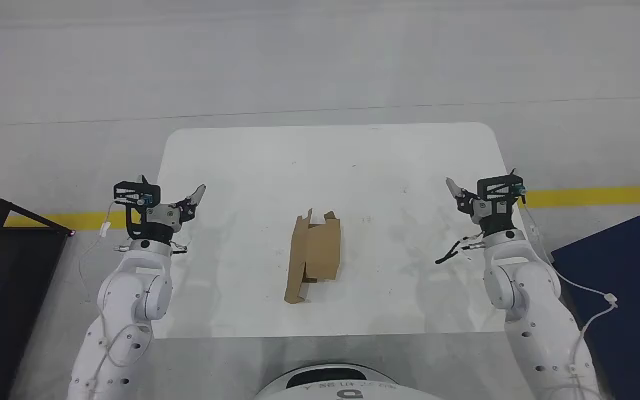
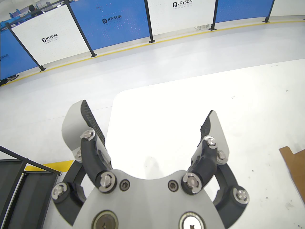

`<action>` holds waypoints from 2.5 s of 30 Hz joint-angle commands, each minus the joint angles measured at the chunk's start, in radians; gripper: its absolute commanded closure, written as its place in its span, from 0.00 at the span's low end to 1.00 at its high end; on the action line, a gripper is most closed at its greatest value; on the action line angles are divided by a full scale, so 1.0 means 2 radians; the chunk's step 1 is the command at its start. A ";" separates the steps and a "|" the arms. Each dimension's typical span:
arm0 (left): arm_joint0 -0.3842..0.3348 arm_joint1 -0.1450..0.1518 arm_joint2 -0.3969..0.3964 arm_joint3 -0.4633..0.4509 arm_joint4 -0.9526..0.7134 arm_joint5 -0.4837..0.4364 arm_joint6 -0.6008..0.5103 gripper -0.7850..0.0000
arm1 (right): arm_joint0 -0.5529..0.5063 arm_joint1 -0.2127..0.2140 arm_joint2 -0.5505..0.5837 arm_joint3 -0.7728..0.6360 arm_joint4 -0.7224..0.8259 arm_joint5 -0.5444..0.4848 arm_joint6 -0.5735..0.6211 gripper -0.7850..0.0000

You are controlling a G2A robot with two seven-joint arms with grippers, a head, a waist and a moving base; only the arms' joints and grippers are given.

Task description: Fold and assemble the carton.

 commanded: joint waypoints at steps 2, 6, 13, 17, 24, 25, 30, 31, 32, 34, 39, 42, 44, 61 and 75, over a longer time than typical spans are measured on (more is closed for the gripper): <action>0.000 0.000 0.000 0.000 0.000 0.000 0.000 0.00 | 0.000 0.000 0.000 0.000 0.000 0.000 0.000 0.00; 0.000 0.000 0.000 0.000 0.000 0.000 0.000 0.00 | 0.000 0.000 0.000 0.000 0.000 0.000 0.000 0.00; 0.000 0.000 0.000 0.000 0.000 0.000 0.000 0.00 | 0.000 0.000 0.000 0.000 0.000 0.000 0.000 0.00; -0.001 0.000 0.001 -0.002 0.002 -0.002 0.000 0.00 | 0.000 0.000 0.000 0.000 0.000 0.000 0.000 0.00; -0.011 0.001 0.017 -0.044 0.020 -0.050 -0.026 0.00 | 0.000 0.000 0.000 0.000 0.000 0.000 0.000 0.00; -0.010 0.001 0.019 -0.053 0.027 -0.060 -0.032 0.00 | 0.000 0.000 0.000 0.000 0.000 0.000 0.000 0.00; 0.011 0.004 0.028 -0.098 0.027 -0.114 -0.068 0.00 | 0.000 0.000 0.000 0.000 0.000 0.000 0.000 0.00; 0.017 0.004 0.029 -0.107 0.022 -0.128 -0.080 0.00 | 0.000 0.000 0.000 0.000 0.000 0.000 0.000 0.00; 0.022 0.005 0.029 -0.116 0.022 -0.140 -0.091 0.00 | 0.000 0.000 0.000 0.000 0.000 0.000 0.000 0.00; 0.035 0.007 0.032 -0.135 0.028 -0.169 -0.107 0.00 | 0.000 0.000 0.000 0.000 0.000 0.000 0.000 0.00; 0.067 0.011 0.034 -0.170 0.028 -0.222 -0.138 0.00 | 0.000 0.000 0.000 0.000 0.000 0.000 0.000 0.00; 0.083 0.013 0.042 -0.188 0.030 -0.249 -0.154 0.00 | 0.000 0.000 0.000 0.000 0.000 0.000 0.000 0.00; 0.090 0.014 0.047 -0.197 0.032 -0.261 -0.160 0.00 | 0.000 0.000 0.000 0.000 0.000 0.000 0.000 0.00; 0.072 0.019 0.116 -0.186 -0.012 -0.324 -0.263 0.00 | 0.000 0.000 0.000 0.000 0.000 0.000 0.000 0.00; 0.014 0.016 0.179 -0.148 -0.025 -0.264 -0.354 0.00 | 0.000 0.000 0.000 0.000 0.000 0.000 0.000 0.00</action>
